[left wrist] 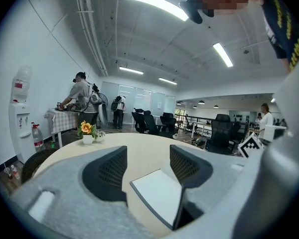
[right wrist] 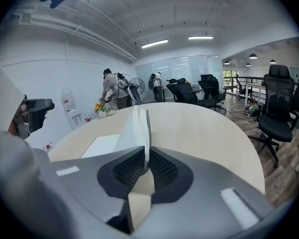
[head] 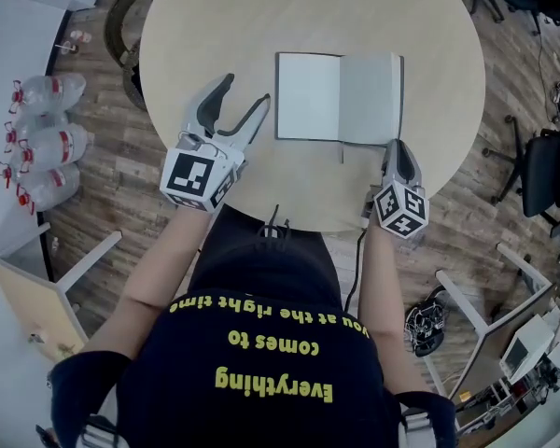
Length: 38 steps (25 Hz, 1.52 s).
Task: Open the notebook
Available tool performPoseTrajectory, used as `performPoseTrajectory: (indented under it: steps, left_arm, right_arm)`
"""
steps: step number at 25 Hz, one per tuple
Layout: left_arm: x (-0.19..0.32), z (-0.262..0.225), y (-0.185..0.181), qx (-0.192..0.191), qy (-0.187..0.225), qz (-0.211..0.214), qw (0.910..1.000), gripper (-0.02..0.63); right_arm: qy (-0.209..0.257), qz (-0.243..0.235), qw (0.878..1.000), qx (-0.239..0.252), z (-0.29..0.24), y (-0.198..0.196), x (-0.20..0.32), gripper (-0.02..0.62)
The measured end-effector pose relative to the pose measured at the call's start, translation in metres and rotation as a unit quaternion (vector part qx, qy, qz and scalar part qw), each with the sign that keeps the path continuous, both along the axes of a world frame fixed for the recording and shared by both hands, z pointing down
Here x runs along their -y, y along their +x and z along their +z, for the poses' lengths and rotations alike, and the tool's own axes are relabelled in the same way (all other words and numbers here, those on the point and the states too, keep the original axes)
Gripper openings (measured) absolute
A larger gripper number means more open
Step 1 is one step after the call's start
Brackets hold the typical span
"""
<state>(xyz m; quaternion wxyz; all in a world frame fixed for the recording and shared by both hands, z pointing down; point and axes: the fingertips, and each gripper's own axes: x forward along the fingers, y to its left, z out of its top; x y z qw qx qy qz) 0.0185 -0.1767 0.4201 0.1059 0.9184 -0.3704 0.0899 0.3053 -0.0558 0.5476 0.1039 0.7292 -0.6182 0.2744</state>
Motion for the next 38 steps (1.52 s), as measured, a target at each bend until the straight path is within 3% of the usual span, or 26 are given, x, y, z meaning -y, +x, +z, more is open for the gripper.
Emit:
performPoseTrajectory:
  steps: [10, 22, 30, 38]
  left_arm:
    - [0.002, 0.004, -0.004, 0.004, -0.003, -0.006, 1.0, 0.275]
    - [0.003, 0.01, -0.004, 0.001, -0.007, -0.006, 1.0, 0.265]
    - [0.003, 0.006, -0.003, -0.004, -0.003, -0.006, 1.0, 0.265]
    - [0.005, -0.002, -0.001, -0.01, 0.005, -0.002, 0.9999, 0.258]
  right_arm:
    - [-0.054, 0.021, 0.998, 0.007, 0.038, 0.022, -0.002, 0.054]
    - [-0.123, -0.009, 0.991, -0.058, 0.072, 0.027, -0.008, 0.044]
    - [-0.098, -0.039, 0.991, -0.082, 0.048, 0.012, -0.002, 0.054]
    - [-0.052, -0.102, 0.983, -0.145, -0.004, -0.013, 0.02, 0.049]
